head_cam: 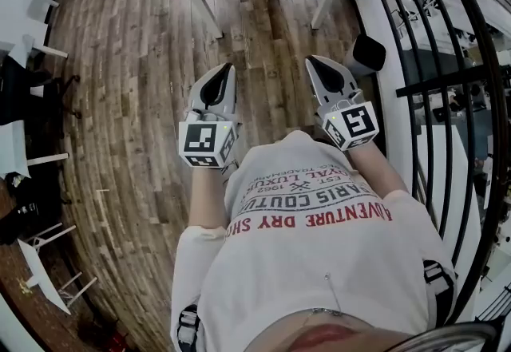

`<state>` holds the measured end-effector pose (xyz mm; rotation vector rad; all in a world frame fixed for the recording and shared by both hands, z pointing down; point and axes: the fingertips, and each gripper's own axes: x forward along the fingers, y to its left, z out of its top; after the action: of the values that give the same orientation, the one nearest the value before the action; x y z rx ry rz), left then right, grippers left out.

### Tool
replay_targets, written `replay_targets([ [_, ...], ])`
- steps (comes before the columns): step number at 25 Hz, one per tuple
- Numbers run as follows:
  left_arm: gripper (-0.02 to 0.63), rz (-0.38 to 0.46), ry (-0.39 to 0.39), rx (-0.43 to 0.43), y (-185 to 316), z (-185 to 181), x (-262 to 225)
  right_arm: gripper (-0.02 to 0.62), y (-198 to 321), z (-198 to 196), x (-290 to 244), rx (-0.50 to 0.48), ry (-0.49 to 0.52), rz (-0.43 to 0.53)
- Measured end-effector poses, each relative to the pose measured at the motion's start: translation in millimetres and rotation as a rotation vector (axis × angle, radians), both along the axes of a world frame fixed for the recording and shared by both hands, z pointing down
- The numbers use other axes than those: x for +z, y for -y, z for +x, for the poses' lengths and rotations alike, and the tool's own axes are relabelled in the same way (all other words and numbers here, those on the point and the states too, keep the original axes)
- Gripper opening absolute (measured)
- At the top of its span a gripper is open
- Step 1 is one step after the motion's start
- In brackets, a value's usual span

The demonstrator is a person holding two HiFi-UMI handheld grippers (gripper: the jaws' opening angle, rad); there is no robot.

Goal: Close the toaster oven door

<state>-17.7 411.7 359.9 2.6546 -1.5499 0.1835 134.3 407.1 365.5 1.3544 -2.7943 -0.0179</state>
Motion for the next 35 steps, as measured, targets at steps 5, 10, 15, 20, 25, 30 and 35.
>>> replay_targets([
  [5,0.029,-0.022,-0.042,0.006,0.1,-5.1,10.1,-0.014,2.9,-4.5,4.3,0.007,0.01,-0.01],
  [10,0.247,-0.04,-0.079,-0.037,9.1,-15.7,17.2,-0.014,10.8,-10.9,9.7,-0.014,-0.003,-0.036],
  [15,0.247,-0.058,-0.071,-0.055,30.2,-19.0,25.5,-0.014,35.5,-13.8,16.4,-0.036,-0.01,-0.047],
  [20,0.247,-0.06,-0.063,-0.125,70.4,-36.5,31.1,-0.014,80.3,-25.6,25.9,-0.077,-0.005,-0.06],
  [25,0.247,-0.071,-0.062,-0.152,136.2,-44.7,30.3,-0.014,155.9,-32.7,28.8,-0.103,0.008,-0.078],
  [30,0.247,-0.094,-0.042,-0.165,215.0,-44.7,30.5,-0.014,239.4,-34.0,25.3,-0.114,0.015,-0.089],
  [35,0.247,-0.091,-0.041,-0.17,299.4,-45.8,23.9,-0.014,325.5,-33.0,15.3,-0.117,0.032,-0.096],
])
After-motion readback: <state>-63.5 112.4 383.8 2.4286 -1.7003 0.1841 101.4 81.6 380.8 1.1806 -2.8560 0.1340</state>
